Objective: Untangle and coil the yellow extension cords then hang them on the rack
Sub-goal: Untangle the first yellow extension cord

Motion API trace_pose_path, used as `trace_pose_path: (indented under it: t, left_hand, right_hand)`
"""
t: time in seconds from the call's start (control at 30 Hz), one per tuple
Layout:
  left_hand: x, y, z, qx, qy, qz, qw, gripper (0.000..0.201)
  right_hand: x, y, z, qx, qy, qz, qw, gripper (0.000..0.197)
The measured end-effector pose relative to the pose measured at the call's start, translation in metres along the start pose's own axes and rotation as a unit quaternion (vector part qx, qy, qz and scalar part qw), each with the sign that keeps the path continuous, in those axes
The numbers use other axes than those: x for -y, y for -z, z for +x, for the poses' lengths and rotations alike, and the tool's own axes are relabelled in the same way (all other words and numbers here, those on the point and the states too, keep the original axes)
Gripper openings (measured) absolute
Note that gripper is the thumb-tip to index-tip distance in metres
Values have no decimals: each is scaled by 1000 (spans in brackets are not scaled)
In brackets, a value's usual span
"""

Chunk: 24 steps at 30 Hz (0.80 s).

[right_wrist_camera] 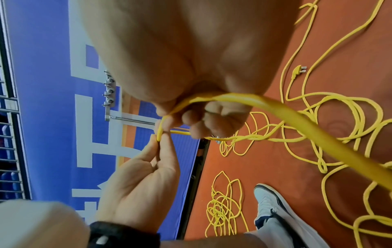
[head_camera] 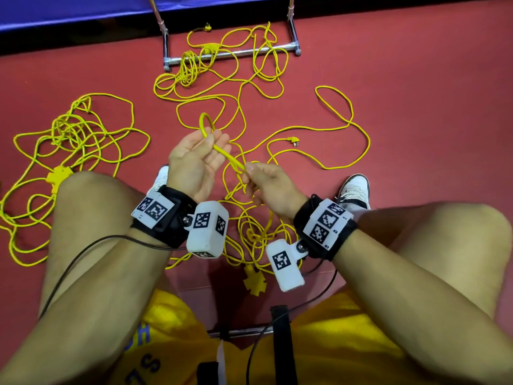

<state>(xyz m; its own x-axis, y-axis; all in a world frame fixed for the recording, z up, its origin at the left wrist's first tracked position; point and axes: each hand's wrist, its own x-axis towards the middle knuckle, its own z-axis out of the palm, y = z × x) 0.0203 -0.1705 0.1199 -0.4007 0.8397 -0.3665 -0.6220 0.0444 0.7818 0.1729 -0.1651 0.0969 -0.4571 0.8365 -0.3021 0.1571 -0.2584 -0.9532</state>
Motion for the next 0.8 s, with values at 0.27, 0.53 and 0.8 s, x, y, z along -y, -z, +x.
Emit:
trace_pose_path:
  t: [0.27, 0.53, 0.8]
  left_hand:
    - [-2, -4, 0, -3, -6, -5, 1000, 11]
    - [12, -4, -13, 100, 78, 125, 984, 16]
    - [39, -6, -42, 231, 193, 345, 889, 17]
  right_hand:
    - [9, -3, -5, 63, -122, 170, 976, 41]
    - [0, 13, 1, 18, -209, 90, 974, 61]
    - [9, 45, 21, -98, -229, 329, 911, 14]
